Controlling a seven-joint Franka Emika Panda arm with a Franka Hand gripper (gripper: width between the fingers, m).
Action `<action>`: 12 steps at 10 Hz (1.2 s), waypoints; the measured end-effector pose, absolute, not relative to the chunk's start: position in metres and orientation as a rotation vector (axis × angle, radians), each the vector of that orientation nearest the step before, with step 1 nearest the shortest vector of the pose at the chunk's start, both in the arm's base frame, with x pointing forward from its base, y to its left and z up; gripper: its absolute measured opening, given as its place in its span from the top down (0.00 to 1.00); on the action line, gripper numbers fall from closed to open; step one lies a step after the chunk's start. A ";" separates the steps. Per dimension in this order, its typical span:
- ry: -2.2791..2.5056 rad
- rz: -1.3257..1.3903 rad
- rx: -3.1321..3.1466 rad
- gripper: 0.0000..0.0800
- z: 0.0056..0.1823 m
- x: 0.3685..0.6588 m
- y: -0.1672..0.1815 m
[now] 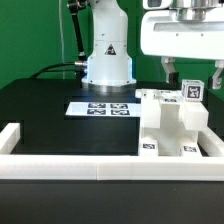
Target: Assemble chair
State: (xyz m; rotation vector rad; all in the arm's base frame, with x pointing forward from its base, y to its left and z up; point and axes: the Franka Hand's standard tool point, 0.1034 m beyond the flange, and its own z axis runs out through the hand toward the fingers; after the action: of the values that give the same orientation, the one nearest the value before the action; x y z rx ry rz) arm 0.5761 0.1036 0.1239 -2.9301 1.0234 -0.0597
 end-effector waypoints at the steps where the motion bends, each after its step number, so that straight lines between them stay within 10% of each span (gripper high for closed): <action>1: 0.869 -0.070 -2.980 0.19 0.124 0.577 0.103; 7: 0.189 -0.087 -3.128 0.19 0.125 0.578 0.102; 9: 0.133 -0.088 -3.132 0.48 0.125 0.578 0.102; 12: 0.183 -0.088 -3.129 0.64 0.125 0.578 0.101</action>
Offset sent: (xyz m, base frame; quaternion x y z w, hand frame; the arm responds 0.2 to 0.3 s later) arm -0.0007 0.0044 0.0029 0.0022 0.0022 -0.1328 0.9911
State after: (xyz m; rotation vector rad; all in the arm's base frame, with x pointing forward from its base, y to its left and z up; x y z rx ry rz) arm 0.5784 0.1014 0.1253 -3.1285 0.1826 -0.0881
